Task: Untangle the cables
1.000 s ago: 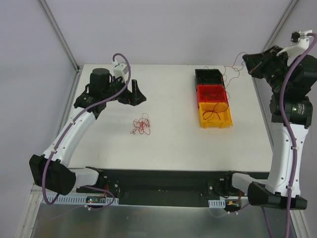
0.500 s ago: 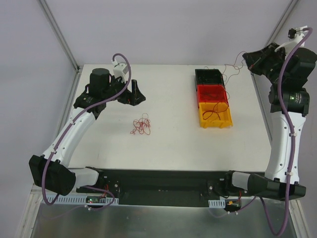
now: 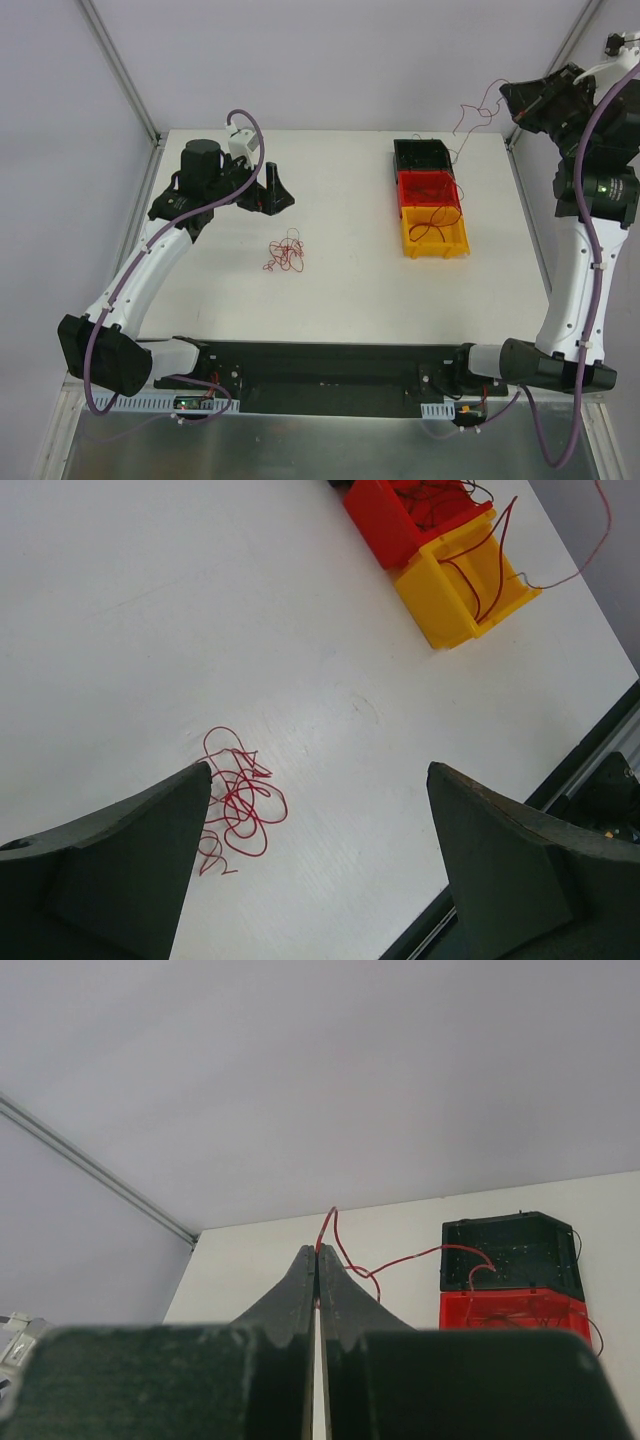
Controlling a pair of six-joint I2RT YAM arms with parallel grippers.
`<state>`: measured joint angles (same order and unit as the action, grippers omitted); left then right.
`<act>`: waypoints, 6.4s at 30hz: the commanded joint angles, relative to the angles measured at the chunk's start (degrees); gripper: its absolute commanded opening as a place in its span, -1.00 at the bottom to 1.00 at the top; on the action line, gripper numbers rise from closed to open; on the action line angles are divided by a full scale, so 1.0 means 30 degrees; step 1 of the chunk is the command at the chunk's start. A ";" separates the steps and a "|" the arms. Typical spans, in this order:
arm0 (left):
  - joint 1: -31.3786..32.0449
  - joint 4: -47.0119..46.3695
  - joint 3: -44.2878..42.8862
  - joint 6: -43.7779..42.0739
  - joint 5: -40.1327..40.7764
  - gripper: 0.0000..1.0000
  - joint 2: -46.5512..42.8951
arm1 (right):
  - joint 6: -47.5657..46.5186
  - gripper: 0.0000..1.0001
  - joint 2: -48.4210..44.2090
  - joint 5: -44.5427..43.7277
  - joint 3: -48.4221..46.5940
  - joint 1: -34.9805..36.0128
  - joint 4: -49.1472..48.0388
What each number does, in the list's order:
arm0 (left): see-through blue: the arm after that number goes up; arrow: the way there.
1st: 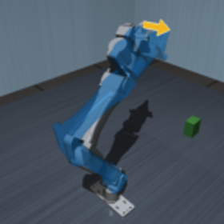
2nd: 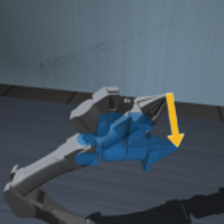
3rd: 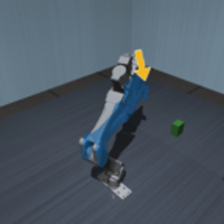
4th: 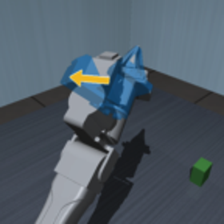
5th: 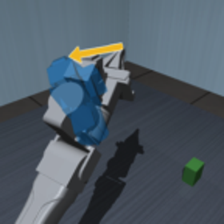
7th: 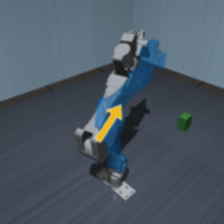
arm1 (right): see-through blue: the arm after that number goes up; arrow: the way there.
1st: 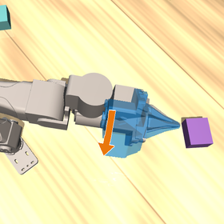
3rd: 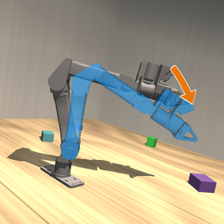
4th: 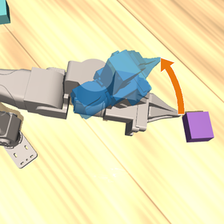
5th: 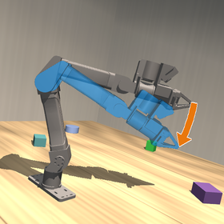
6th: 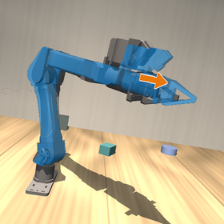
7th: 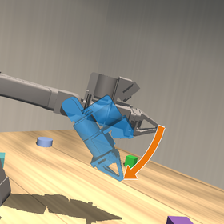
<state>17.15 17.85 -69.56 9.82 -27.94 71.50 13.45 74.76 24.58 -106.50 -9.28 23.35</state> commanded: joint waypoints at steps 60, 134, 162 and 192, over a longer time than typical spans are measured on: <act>0.0612 -0.1027 0.0394 -0.0257 -0.0236 0.79 -0.0603 | 0.1228 -0.99 -0.7342 -0.2042 1.3469 0.4440 0.5107; 0.0525 -0.0089 0.0159 0.1150 0.3718 0.82 0.0246 | -0.0529 0.15 0.2557 -0.6318 1.6163 0.0867 -0.1455; 0.0407 -0.0060 0.0042 0.1208 0.3014 0.81 0.0774 | -0.0849 -0.89 0.7601 -0.6112 1.4994 0.4118 -0.3249; -0.1175 -0.2400 0.7831 0.7067 0.0473 0.56 -0.0106 | -0.0124 0.42 0.4690 -0.1870 1.4817 1.4102 -0.8532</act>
<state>13.65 14.15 -49.67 27.83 -19.40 70.63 5.19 80.53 8.19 -61.78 26.33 13.37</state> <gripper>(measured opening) 0.812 0.707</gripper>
